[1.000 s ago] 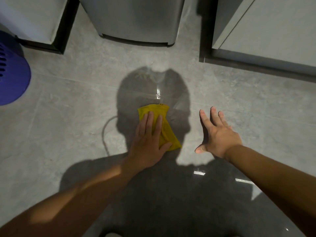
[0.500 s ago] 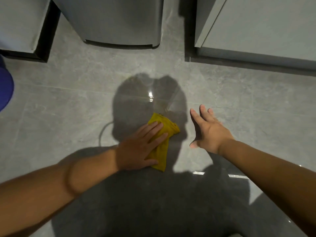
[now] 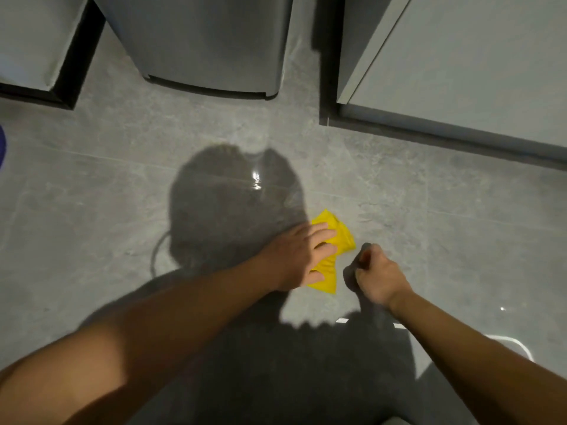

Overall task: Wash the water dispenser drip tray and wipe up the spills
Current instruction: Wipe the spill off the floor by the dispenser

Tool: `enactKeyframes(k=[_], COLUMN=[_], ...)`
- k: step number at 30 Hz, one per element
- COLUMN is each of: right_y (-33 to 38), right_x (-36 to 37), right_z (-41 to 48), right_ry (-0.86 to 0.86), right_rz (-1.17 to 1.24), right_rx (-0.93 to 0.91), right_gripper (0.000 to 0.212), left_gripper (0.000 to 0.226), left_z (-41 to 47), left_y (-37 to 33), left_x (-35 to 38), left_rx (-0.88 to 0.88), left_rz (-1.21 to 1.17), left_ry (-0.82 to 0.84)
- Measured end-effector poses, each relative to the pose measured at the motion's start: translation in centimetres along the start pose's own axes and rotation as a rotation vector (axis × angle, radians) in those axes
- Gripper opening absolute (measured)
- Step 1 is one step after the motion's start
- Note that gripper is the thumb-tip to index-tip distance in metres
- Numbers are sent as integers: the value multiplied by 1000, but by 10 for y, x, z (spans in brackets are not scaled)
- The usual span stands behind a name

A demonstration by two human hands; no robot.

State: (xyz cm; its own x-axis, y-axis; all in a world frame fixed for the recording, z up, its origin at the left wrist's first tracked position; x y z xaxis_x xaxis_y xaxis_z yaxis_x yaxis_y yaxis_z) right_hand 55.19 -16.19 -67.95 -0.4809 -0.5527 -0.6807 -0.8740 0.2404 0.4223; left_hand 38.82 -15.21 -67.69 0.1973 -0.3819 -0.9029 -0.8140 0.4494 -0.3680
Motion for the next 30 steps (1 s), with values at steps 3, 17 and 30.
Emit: enactKeyframes(k=[3,17,30], right_y=[-6,58,159], right_x=[-4,59,7], right_z=[-1,-32,-52], right_ry=[-26,159,257], right_rz=[34,334,315], right_rx=[113,73,-88], right_gripper=[17,11,18], left_gripper=[39,27,40], left_z=[-6,-80,-169], left_y=[-23,59,189], left_x=[-5,-10,-144], left_rx=[161,-271,-959], left_rz=[2,211,-172], left_ry=[7,204,351])
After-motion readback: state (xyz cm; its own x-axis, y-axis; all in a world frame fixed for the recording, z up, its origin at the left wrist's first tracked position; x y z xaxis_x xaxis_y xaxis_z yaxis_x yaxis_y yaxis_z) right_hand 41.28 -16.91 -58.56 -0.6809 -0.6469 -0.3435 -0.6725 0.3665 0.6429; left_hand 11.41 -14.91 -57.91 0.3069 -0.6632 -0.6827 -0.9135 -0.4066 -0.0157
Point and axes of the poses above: each hand's wrist, its own z-axis towards the middle knuckle, its own x-axis out of the palm, y = z × x, the point moved 9 cm from there along z, towards the middle knuckle, and after that the axes turned 15 degrees about -x, right-handed, at the moved point
